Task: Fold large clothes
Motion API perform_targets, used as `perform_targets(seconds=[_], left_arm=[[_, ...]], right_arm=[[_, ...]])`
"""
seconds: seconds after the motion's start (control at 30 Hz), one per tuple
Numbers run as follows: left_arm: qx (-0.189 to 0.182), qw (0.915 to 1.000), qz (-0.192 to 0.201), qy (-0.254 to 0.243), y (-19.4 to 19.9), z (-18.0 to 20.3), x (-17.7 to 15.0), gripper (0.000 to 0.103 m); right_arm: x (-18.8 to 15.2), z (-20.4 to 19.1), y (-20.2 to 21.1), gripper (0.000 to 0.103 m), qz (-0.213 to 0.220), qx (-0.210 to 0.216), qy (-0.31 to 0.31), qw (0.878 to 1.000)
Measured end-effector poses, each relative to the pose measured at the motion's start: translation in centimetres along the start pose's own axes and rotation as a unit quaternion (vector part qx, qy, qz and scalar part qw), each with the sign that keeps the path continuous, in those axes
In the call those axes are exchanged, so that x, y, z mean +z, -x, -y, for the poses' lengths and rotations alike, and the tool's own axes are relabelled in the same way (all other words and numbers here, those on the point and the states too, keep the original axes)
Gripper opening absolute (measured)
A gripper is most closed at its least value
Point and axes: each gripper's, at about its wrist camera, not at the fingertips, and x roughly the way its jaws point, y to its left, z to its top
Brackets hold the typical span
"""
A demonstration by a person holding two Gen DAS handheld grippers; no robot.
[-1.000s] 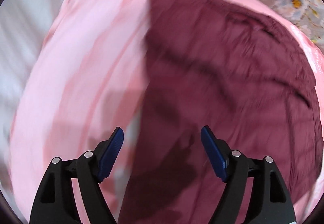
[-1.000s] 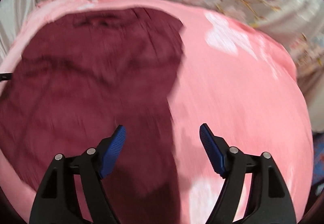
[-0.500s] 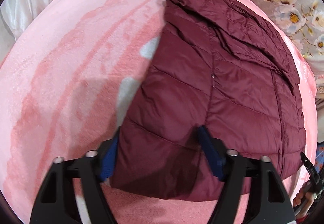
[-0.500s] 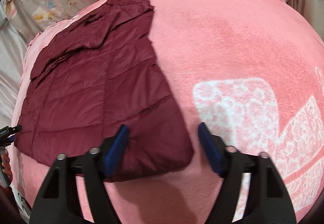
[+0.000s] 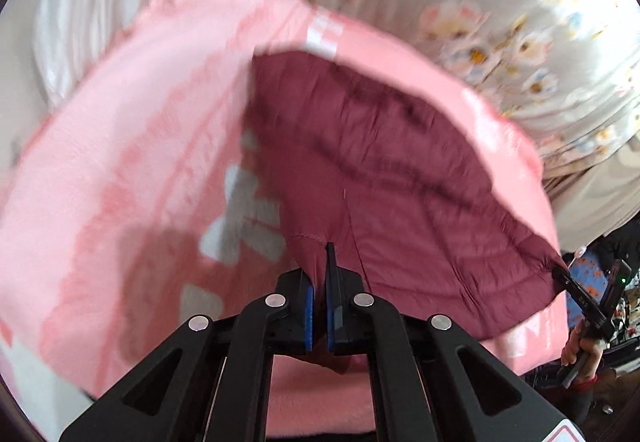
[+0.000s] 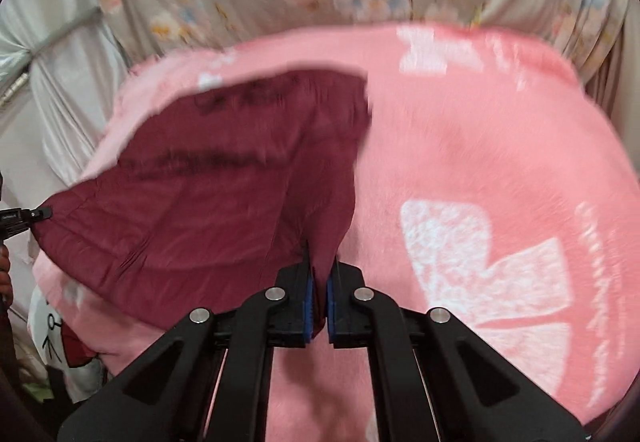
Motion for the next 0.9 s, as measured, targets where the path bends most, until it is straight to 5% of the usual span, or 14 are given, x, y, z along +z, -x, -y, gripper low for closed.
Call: perform_targets(seconds=[0.2, 0.3, 0.43, 0.63, 0.73, 0.8, 0.9], left_arm=[[0.033, 0.9965, 0.072, -0.026, 1.8, 2.6, 6.1, 0.003], [0.075, 0.9934, 0.083, -0.026, -1.4, 3.6, 10.8, 0.004], [0.176, 0.9800, 0.081, -0.047, -8.9, 4.6, 16.0, 0.008], [0.239, 0.9679, 0.059, -0.049, -18.0, 2.8, 18.5, 0.014], [0.243, 0.9679, 0.053, -0.038, -20.7, 1.5, 18.9, 0.016], [0.231, 0.9709, 0.057, -0.028, -20.9, 0.7, 19.1, 0.016], [0.199, 0.9766, 0.080, -0.013, -19.9, 0.2, 19.5, 0.016]], right_arm=[[9.0, 0.9, 0.6, 0.004, 0.096, 0.021, -0.029, 0.995], [14.1, 1.2, -4.5, 0.004, 0.096, 0.012, -0.046, 0.994], [17.9, 1.2, -12.3, 0.005, 0.081, -0.022, -0.067, 0.994], [17.9, 1.6, -20.4, 0.010, 0.079, -0.057, -0.094, 0.991], [17.6, 1.8, -21.1, 0.027, 0.102, -0.061, -0.100, 0.988], [17.3, 1.8, -20.5, 0.050, 0.129, -0.058, -0.100, 0.985], [17.1, 1.5, -20.1, 0.056, 0.139, -0.058, -0.083, 0.985]])
